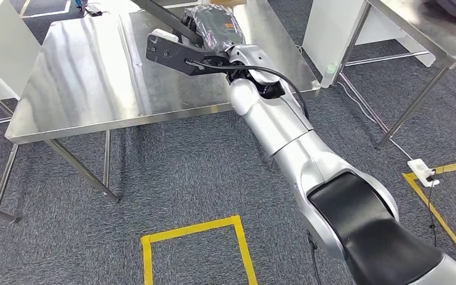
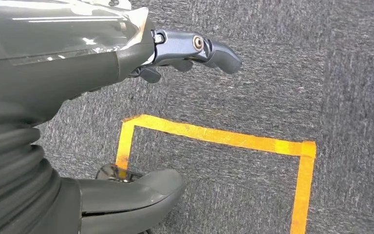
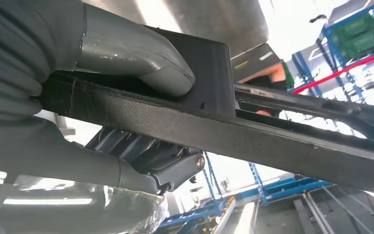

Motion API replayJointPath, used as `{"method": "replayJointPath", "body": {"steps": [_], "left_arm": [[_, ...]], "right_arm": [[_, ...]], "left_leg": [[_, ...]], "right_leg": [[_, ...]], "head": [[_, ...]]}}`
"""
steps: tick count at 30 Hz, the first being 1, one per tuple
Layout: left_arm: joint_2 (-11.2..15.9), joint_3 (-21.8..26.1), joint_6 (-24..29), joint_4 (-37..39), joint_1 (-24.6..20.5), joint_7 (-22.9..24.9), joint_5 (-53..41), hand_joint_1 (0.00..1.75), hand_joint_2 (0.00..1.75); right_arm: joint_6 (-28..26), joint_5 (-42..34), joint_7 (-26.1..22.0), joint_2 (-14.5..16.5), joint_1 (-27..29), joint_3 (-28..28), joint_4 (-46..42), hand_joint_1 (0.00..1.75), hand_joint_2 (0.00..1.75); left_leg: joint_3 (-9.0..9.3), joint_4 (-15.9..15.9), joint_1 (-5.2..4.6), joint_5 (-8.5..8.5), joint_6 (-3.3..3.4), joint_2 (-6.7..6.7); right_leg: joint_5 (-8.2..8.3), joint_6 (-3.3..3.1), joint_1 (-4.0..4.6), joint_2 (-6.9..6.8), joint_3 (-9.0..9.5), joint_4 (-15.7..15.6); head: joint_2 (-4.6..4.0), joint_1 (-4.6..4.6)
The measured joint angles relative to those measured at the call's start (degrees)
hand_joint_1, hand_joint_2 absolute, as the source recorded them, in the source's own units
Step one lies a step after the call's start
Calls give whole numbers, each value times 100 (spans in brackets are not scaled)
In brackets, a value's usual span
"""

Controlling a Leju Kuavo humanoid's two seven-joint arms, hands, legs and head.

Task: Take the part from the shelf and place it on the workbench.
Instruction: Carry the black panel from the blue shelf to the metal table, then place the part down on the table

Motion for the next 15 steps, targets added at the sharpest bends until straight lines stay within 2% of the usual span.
{"method": "replayJointPath", "body": {"steps": [1,2,4,5,6,8,11,13,15], "left_arm": [[1,0,1,0,0,2,1,0,175],[4,0,1,0,-1,3,4,0,175],[16,0,2,0,-6,4,13,0,175],[23,0,2,0,-12,3,20,0,175],[28,0,2,0,-16,1,28,0,175],[37,0,2,0,-21,-8,46,0,175],[43,1,2,0,-25,-21,64,0,175],[45,1,2,0,-30,-27,71,0,175],[48,3,3,1,-25,-29,82,0,175]], "right_arm": [[-1,-1,-5,0,3,1,15,175,175],[-3,-7,-12,1,3,0,27,175,175],[-13,-33,-34,10,-8,-8,36,175,175],[-20,-51,-46,16,-23,-13,40,175,175],[-31,-68,-63,23,-38,-18,48,175,175],[-61,-94,-104,37,-62,-21,76,175,175],[-125,-116,-168,53,-98,-37,135,175,175],[-182,-139,-213,55,-141,-53,181,175,175],[-221,-161,-243,61,-163,-64,227,175,175]], "left_leg": [[-27,30,9,51,-6,10],[67,-175,14,198,-3,20],[486,-968,6,543,23,85],[661,-1292,-8,640,45,113],[764,-1478,-25,671,68,132],[788,-1536,-59,654,122,109],[831,-1593,-57,692,211,58],[835,-1581,-101,689,215,16],[823,-1565,-136,677,220,-19]], "right_leg": [[-4,-4,3,-24,5,1],[-11,-2,4,-44,13,2],[-34,21,19,-70,33,4],[-47,40,38,-78,36,7],[-55,59,56,-87,36,7],[-62,106,72,-115,42,-9],[-74,174,89,-104,24,31],[-94,150,95,-81,59,9],[-111,153,88,-95,112,-62]], "head": [[0,0],[0,0],[0,1],[0,3],[0,5],[0,9],[0,21],[0,31],[0,34]]}}
